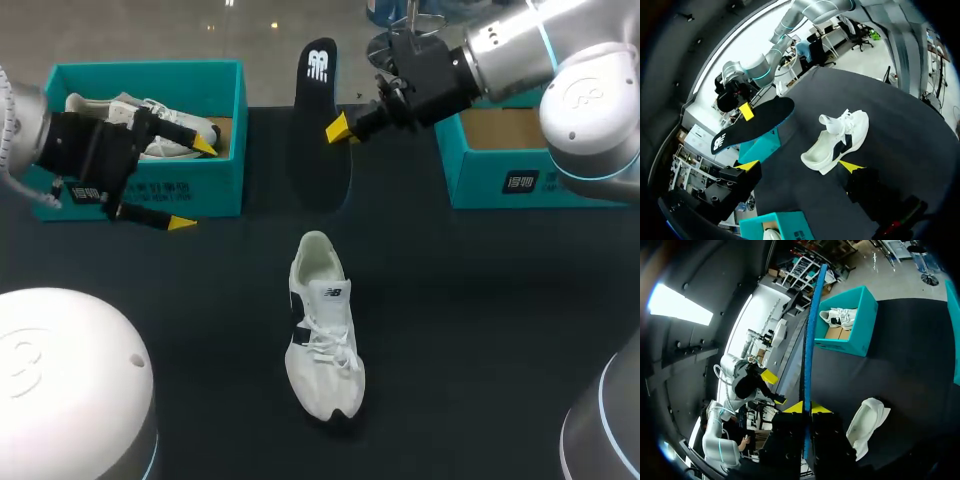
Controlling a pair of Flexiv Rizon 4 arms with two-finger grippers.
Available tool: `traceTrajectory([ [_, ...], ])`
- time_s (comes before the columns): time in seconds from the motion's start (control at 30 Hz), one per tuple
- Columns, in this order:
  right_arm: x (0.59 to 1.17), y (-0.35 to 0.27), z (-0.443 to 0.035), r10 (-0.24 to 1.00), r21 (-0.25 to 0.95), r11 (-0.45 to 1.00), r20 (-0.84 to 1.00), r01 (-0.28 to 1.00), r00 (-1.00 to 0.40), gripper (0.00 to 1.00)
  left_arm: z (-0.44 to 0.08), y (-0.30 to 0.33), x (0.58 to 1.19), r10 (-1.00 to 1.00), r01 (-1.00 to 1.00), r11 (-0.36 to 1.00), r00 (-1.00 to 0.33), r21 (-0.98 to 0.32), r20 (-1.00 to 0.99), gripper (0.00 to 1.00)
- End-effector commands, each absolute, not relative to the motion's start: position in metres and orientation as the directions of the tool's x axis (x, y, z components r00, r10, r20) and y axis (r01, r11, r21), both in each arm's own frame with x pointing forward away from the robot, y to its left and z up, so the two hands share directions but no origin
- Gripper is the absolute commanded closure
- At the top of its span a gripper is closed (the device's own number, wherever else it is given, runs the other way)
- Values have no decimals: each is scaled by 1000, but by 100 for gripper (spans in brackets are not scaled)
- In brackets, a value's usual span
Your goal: Take the shoe out of the shoebox, open the shoe tongue, remove and reinsert the insole, then place the shoe into the shoebox
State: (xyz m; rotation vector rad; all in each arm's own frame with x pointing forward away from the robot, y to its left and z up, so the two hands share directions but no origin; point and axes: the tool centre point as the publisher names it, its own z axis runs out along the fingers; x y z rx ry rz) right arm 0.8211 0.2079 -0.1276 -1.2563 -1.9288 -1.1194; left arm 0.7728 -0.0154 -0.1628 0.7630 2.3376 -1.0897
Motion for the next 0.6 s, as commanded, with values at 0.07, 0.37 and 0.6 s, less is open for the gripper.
traceTrajectory([
  [0.07, 821, 209, -127, 442, 333, 207, 807, 920, -392, 100, -164, -1, 762, 184, 258, 755, -966, -603, -182, 0],
  [0.37, 821, 209, -127, 442, 333, 207, 807, 920, -392, 100, -164, -1, 762, 184, 258, 755, -966, -603, -182, 0],
  [0.6, 821, 209, -127, 442, 333, 207, 807, 920, -392, 100, -178, -4, 780, 115, 128, 803, -992, -582, -59, 0],
])
